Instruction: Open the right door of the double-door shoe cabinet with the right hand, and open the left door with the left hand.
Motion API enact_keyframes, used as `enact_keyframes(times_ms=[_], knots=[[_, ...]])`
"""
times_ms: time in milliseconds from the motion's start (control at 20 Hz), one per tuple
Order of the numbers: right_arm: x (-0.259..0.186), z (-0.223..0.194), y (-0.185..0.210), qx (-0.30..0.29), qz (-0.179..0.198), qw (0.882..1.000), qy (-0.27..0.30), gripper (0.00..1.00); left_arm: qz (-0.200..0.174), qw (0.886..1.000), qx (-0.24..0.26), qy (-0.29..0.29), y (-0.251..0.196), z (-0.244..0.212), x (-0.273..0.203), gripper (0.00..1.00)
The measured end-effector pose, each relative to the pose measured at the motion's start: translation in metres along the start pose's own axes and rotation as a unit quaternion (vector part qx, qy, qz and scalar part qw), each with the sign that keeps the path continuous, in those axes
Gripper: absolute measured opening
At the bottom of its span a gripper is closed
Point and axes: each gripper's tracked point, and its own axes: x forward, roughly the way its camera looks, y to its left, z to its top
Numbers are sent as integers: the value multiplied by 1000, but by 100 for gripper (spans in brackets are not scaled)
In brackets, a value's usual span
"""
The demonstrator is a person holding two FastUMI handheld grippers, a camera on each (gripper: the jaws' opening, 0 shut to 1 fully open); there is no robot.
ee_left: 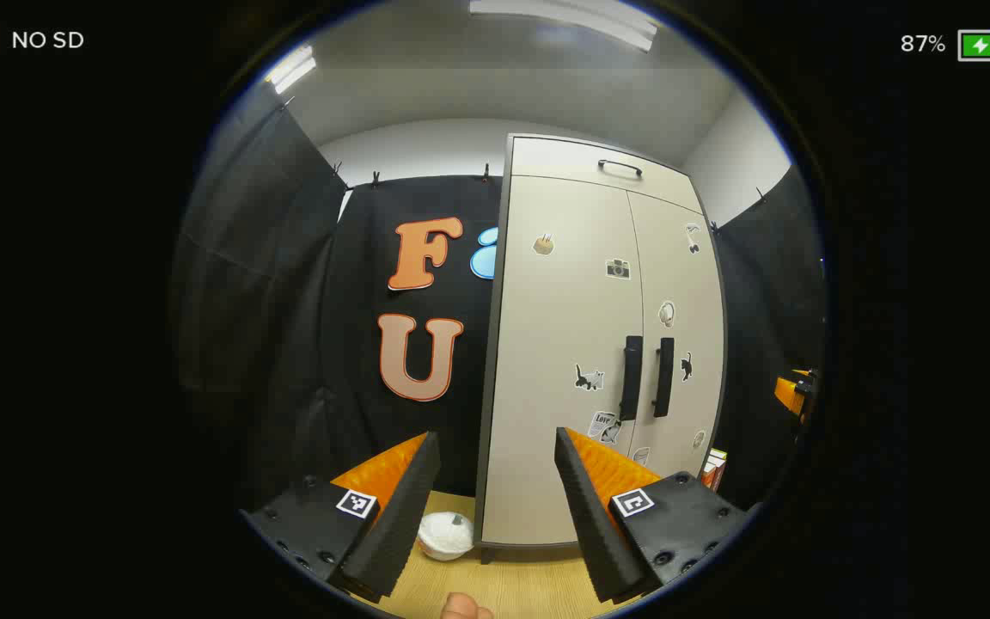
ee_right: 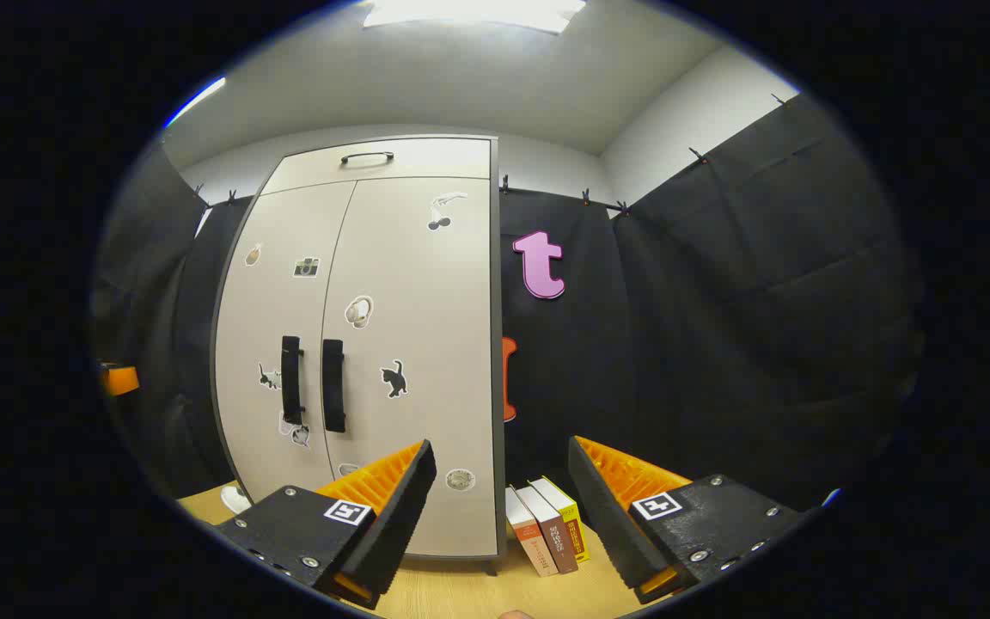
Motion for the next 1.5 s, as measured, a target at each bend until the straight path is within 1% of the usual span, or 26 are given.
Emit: enact_keyframes(times_ms=[300, 500, 650, 750, 800, 850, 1000, 1300, 1500], knots=[[-12, 3, 9, -13, 12, 1000, 1, 94, 0, 1000, 6, 2, -3, 6, -6, 81], [-16, 0, 11, -6, 21, 1000, 3, 95, -6, 1000, 14, 0, -7, 8, -15, 81], [-19, -2, 11, -3, 24, 1000, 6, 94, -15, 1000, 6, 2, -12, 9, -20, 81], [-23, -1, 10, -6, 24, 1000, 3, 94, -13, 1000, 5, 0, -10, 10, -23, 80], [-24, -2, 10, -6, 24, 1000, 2, 94, -9, 1000, 7, 1, -7, 9, -26, 81], [-26, -3, 10, -4, 25, 1000, 4, 94, -6, 1000, 8, 4, -6, 6, -27, 80], [-26, -4, 16, 8, 29, 999, 11, 95, -8, 1000, 9, 10, -5, 4, -31, 81], [-15, 4, 64, 36, 74, 997, 18, 95, -4, 1000, 14, 2, 3, 8, -42, 80], [2, 8, 96, 32, 88, 995, 21, 94, -8, 1000, 16, 3, 6, 7, -47, 81]])
